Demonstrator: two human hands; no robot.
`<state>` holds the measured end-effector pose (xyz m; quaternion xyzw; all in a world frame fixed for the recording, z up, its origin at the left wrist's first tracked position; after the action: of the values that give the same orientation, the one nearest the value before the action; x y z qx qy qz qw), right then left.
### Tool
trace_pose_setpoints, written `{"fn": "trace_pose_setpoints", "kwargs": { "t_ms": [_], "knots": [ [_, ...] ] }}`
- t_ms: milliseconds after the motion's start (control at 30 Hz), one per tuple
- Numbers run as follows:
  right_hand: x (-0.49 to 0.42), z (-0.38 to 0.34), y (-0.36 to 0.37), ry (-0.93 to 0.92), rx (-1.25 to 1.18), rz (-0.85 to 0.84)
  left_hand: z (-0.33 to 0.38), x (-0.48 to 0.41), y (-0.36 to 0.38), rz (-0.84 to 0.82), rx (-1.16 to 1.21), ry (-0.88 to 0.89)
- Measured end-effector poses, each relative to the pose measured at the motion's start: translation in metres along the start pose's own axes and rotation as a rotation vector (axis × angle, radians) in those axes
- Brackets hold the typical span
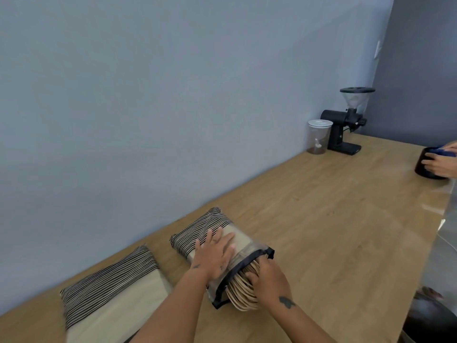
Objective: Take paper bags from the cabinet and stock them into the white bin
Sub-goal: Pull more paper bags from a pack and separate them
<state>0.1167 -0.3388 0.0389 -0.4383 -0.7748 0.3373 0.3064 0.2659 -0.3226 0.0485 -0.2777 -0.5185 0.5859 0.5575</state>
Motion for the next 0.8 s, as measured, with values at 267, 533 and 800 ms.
{"fn": "trace_pose_setpoints", "kwargs": {
  "t_ms": [267,533,800],
  "knots": [
    [0.015,0.005,-0.004,0.023,0.049,-0.045,-0.003,0.002,0.003,-0.017,-0.01,0.017],
    [0.032,0.016,0.0,0.046,0.052,-0.089,0.007,0.001,0.007,-0.045,-0.008,0.017],
    [0.047,0.007,0.017,0.053,0.016,-0.158,0.012,-0.006,0.01,-0.062,-0.045,-0.116]
  ]
}}
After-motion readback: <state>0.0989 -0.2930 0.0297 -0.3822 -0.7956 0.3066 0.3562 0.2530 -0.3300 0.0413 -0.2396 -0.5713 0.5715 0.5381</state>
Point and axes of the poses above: each hand's wrist, its own x-axis away from the middle knuckle, its own y-axis out of the palm, z = x × y, the point moved 3 cm from there along -x, towards the middle knuckle, and after that the axes turned 6 degrees about -z, right-handed, at the moved point
